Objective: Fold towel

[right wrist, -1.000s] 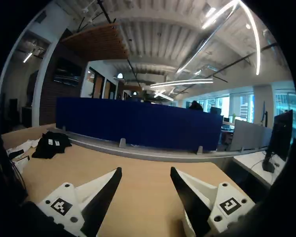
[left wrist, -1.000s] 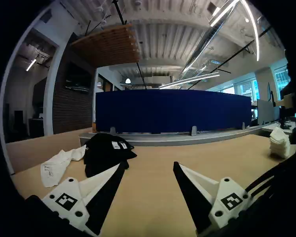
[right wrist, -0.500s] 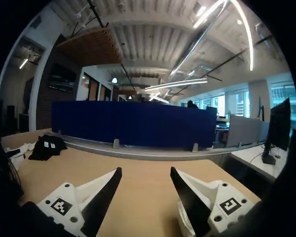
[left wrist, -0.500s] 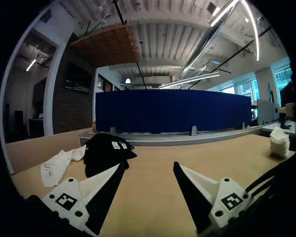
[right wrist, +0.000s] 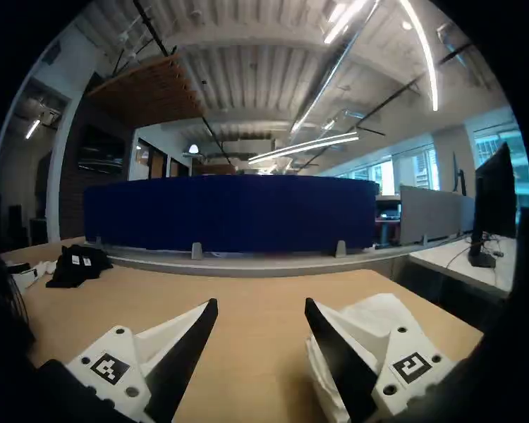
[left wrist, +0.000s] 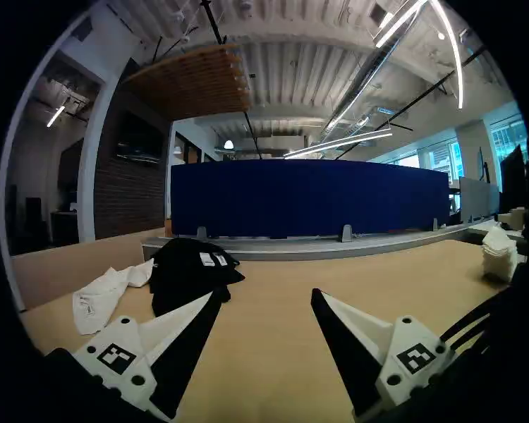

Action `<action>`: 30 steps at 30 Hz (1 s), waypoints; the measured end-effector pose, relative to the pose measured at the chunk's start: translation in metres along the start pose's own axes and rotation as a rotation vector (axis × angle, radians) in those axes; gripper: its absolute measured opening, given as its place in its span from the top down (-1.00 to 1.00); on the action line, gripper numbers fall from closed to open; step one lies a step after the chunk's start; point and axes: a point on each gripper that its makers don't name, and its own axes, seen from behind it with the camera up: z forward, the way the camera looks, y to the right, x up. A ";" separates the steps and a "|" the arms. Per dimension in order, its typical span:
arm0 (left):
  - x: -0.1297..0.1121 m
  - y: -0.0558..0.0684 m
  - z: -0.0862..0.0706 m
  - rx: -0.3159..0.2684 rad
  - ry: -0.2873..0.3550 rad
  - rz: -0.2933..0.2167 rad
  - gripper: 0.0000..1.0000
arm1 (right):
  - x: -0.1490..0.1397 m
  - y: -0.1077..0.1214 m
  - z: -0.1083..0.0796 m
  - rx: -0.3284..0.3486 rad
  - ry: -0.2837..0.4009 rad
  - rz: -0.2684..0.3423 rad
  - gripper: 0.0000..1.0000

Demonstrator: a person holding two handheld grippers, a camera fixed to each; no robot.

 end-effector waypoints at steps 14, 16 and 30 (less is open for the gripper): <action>0.000 0.000 0.000 0.000 0.000 0.000 -0.89 | -0.030 0.003 0.000 0.018 0.007 0.061 -0.92; 0.000 -0.001 0.000 0.000 0.000 0.000 -0.89 | -0.033 0.002 0.000 0.021 0.007 0.063 -0.93; 0.000 -0.001 -0.001 0.000 0.000 0.000 -0.90 | -0.046 0.001 -0.003 0.021 0.007 0.056 -0.95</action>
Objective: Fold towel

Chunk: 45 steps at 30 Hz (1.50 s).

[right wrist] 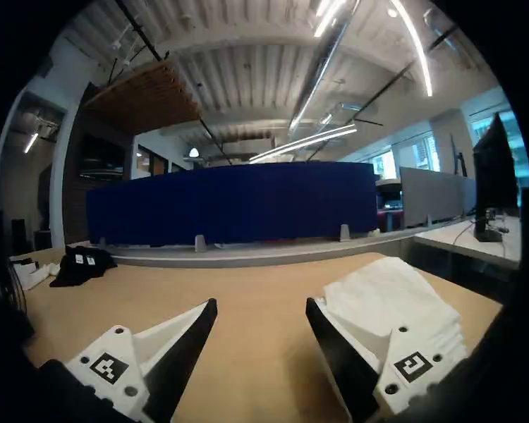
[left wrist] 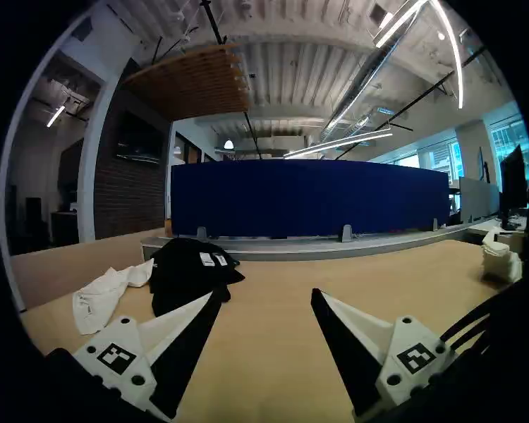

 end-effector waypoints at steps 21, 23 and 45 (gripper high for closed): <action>0.000 0.001 0.000 0.000 0.000 0.000 -0.90 | 0.000 -0.004 -0.003 -0.001 0.031 -0.041 -0.95; 0.000 0.001 0.001 0.000 0.000 0.000 -0.90 | -0.001 -0.004 -0.003 0.000 0.032 -0.043 -0.95; 0.000 0.000 0.000 0.000 0.000 0.000 -0.90 | -0.002 -0.003 0.000 -0.012 0.031 -0.059 -1.00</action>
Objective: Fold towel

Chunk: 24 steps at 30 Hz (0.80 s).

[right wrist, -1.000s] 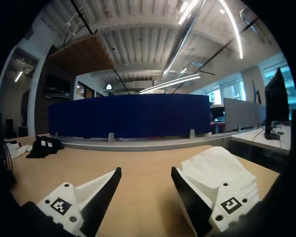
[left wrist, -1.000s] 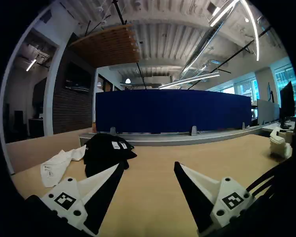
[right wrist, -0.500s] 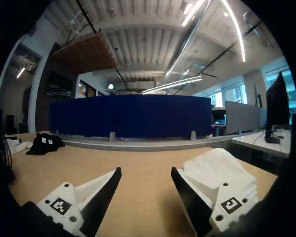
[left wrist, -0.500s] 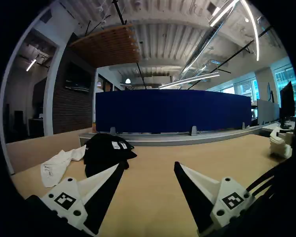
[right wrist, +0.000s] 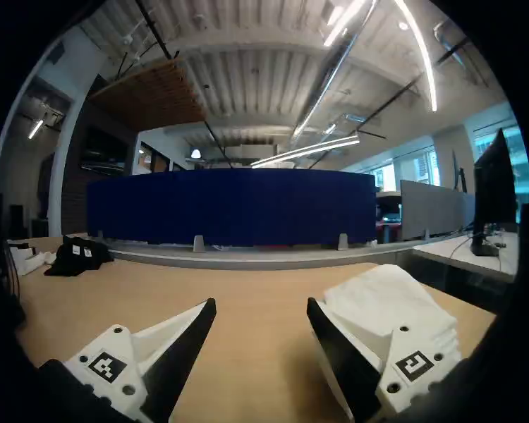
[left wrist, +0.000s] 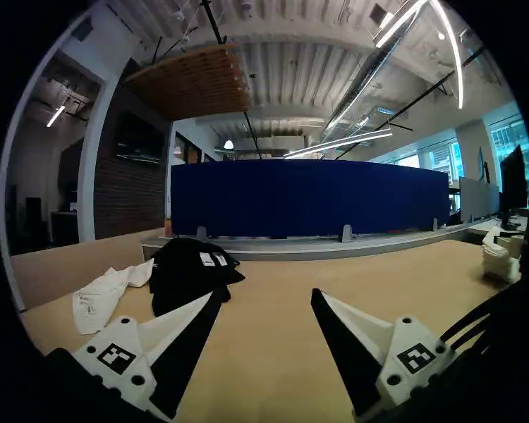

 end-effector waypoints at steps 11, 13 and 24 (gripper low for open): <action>0.000 0.000 0.000 0.000 0.000 0.000 -0.90 | -0.001 0.000 0.002 0.000 0.000 0.000 -1.00; 0.000 0.000 0.000 0.000 0.000 0.000 -0.90 | -0.001 0.000 0.001 0.000 0.000 0.000 -1.00; 0.000 0.000 -0.002 0.000 0.000 0.000 -0.90 | -0.001 0.000 -0.002 0.000 0.000 0.000 -1.00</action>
